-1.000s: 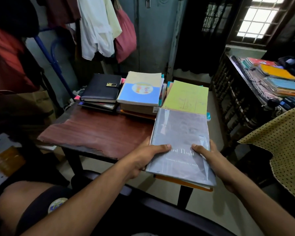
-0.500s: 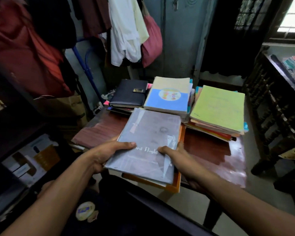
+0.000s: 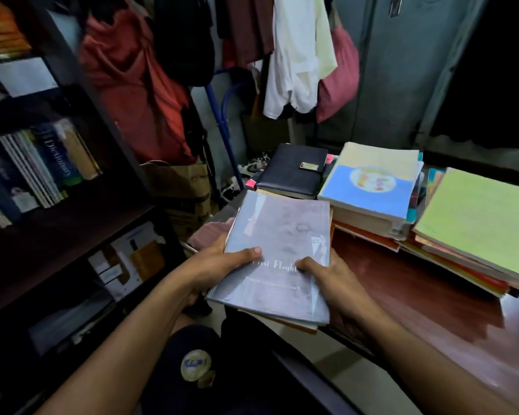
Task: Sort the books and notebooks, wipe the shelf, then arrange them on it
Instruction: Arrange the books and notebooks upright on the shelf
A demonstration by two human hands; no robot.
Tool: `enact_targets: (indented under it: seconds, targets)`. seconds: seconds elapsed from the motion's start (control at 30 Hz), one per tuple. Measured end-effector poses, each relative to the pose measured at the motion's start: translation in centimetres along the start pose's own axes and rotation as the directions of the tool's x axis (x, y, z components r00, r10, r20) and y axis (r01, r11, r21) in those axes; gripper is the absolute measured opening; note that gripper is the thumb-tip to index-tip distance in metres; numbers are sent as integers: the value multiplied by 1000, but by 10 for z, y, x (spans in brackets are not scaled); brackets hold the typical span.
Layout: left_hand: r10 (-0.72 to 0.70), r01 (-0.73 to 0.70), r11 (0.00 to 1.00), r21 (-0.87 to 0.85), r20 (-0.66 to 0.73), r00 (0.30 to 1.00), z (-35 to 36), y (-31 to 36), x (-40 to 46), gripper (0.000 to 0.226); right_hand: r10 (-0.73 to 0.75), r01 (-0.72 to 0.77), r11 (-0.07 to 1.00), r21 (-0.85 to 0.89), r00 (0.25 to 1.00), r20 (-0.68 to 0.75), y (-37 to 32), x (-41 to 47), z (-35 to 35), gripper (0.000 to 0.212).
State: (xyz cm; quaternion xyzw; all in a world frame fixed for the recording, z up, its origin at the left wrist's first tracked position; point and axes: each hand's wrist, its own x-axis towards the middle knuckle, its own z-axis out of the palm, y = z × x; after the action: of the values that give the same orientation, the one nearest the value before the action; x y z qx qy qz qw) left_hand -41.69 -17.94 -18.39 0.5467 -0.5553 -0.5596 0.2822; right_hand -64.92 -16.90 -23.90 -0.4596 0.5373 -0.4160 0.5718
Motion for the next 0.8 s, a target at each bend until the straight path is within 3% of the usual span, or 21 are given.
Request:
enact_targets:
  seconds: [0.07, 0.13, 0.2, 0.33, 0.5, 0.67, 0.8]
  targets:
    - [-3, 3, 1000, 13, -47, 999, 4, -1, -1, 70, -18, 18, 1000, -7, 1000, -15, -1, -7, 0, 41]
    - [-5, 5, 1000, -1, -103, 995, 2, -2, -3, 53, -22, 22, 998, -67, 1000, 2, -4, -9, 5, 56]
    - [-21, 20, 1000, -10, -119, 993, -1, 0, -8, 32, -81, 74, 966, -248, 997, -20, -5, -8, 10, 77]
    - [-43, 42, 999, -12, -113, 993, -13, 5, -20, 27, -108, 84, 808, -584, 994, -6, -6, -5, 19, 112]
    - [-37, 31, 998, -47, -128, 991, -21, -3, -23, 34, -63, 61, 674, -736, 998, 25, -16, -13, 19, 108]
    - [24, -28, 999, -20, -173, 985, -18, -7, -22, 49, -228, 151, 499, -853, 973, 39, -11, -18, 12, 114]
    - [-6, -1, 999, -37, -179, 984, -22, -10, -30, 50, -241, 231, 461, -857, 962, 129, -12, -16, 15, 115]
